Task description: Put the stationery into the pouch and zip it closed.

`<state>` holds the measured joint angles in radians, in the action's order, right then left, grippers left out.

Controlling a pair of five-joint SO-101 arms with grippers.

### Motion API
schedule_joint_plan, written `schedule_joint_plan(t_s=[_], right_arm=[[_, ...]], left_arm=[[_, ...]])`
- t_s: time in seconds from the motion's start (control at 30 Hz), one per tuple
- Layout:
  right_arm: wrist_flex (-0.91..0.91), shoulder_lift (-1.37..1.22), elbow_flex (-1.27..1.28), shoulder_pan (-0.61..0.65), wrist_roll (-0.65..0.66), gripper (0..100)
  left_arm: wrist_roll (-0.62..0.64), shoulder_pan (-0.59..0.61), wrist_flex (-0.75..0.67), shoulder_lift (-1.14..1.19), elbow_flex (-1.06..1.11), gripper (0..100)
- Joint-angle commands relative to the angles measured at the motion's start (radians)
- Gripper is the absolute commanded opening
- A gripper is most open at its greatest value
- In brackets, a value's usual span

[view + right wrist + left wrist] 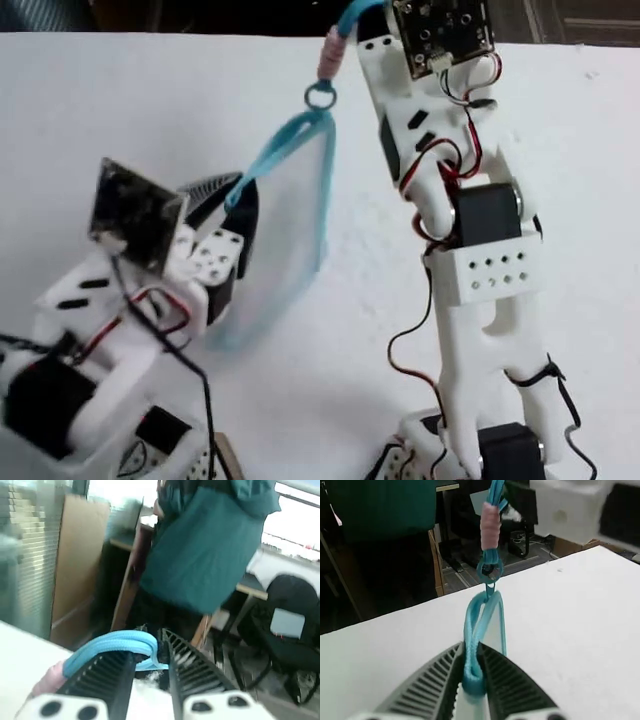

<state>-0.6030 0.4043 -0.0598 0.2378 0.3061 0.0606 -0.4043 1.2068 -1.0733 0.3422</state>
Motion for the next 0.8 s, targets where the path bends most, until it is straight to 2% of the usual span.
schedule_joint_plan(t_s=[0.0,0.2,0.33,0.47,0.57,0.77], right_arm=[[-0.054,0.027,-0.051,-0.024,0.003,1.7],[-0.025,0.027,-0.008,-0.033,0.002,1.7],[0.139,0.025,0.052,-0.076,0.002,1.7],[0.338,0.025,0.157,-0.124,0.002,1.7],[0.398,0.035,0.222,-0.124,0.008,2.7],[0.400,0.064,0.249,-0.059,0.003,23.6]], left_arm=[[0.005,-0.047,0.069,-0.010,-0.144,2],[-0.006,-0.142,0.201,-0.010,-0.315,2],[-0.153,-0.214,0.307,-0.010,-0.488,2],[-0.161,-0.239,0.416,0.015,-0.629,2],[-0.158,-0.239,0.491,0.071,-0.720,2],[-0.155,-0.240,0.545,0.160,-0.848,2]])
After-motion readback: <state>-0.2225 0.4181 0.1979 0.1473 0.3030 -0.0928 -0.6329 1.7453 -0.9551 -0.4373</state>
